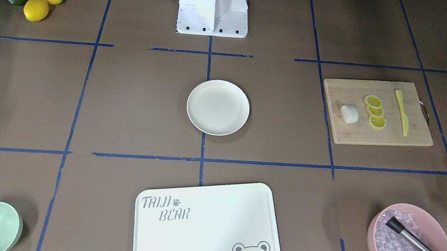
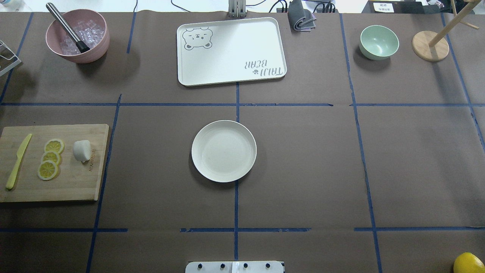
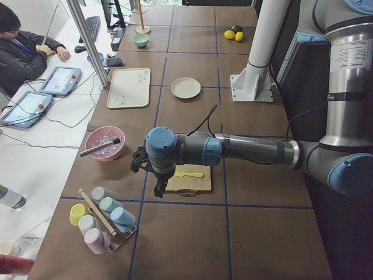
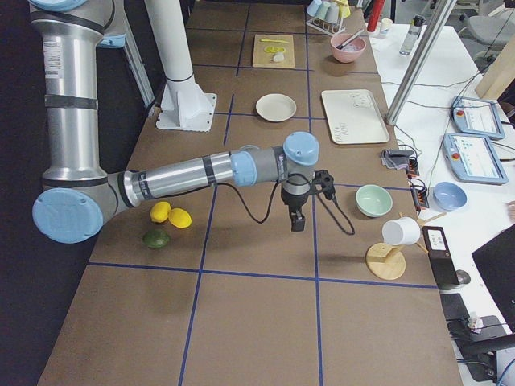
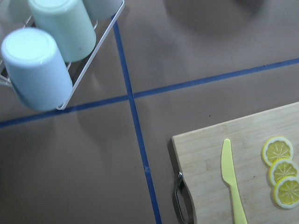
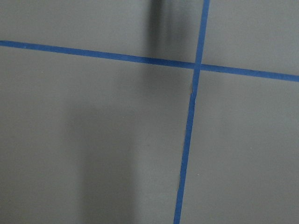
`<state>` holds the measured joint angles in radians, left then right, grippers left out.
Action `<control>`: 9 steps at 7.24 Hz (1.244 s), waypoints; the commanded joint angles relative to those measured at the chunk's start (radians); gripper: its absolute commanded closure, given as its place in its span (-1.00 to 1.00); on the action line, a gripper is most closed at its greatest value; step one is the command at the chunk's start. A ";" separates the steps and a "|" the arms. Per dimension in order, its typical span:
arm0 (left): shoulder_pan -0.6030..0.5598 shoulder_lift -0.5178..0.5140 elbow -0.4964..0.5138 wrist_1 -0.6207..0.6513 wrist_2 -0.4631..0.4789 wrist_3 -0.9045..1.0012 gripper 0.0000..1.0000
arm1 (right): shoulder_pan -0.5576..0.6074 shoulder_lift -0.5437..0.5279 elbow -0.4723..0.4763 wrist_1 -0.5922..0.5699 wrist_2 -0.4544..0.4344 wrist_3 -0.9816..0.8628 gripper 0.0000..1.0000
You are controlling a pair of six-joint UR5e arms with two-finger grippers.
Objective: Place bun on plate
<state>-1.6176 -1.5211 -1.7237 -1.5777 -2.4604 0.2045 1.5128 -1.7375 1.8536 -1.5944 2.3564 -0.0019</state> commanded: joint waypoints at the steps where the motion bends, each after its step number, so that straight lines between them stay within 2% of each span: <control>1: 0.004 -0.020 -0.020 -0.042 -0.003 0.000 -1.00 | 0.009 -0.007 -0.002 0.004 -0.002 0.011 -1.00; 2: 0.036 -0.019 -0.027 -0.082 -0.002 -0.005 -1.00 | 0.009 -0.005 -0.001 0.004 0.000 0.013 -1.00; 3: 0.130 -0.033 -0.030 -0.085 0.004 -0.128 -1.00 | 0.009 -0.004 0.001 0.004 0.000 0.017 -1.00; 5: 0.271 -0.080 -0.072 -0.106 0.049 -0.496 -1.00 | 0.009 -0.004 0.001 0.004 0.000 0.017 -1.00; 7: 0.486 -0.082 -0.109 -0.264 0.241 -0.881 -1.00 | 0.009 -0.001 0.001 0.004 0.000 0.017 -1.00; 9: 0.641 -0.083 -0.108 -0.347 0.329 -1.084 -1.00 | 0.009 0.001 -0.001 0.004 0.000 0.017 -1.00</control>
<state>-1.0733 -1.6029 -1.8306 -1.8690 -2.1955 -0.7462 1.5217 -1.7380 1.8537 -1.5907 2.3562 0.0160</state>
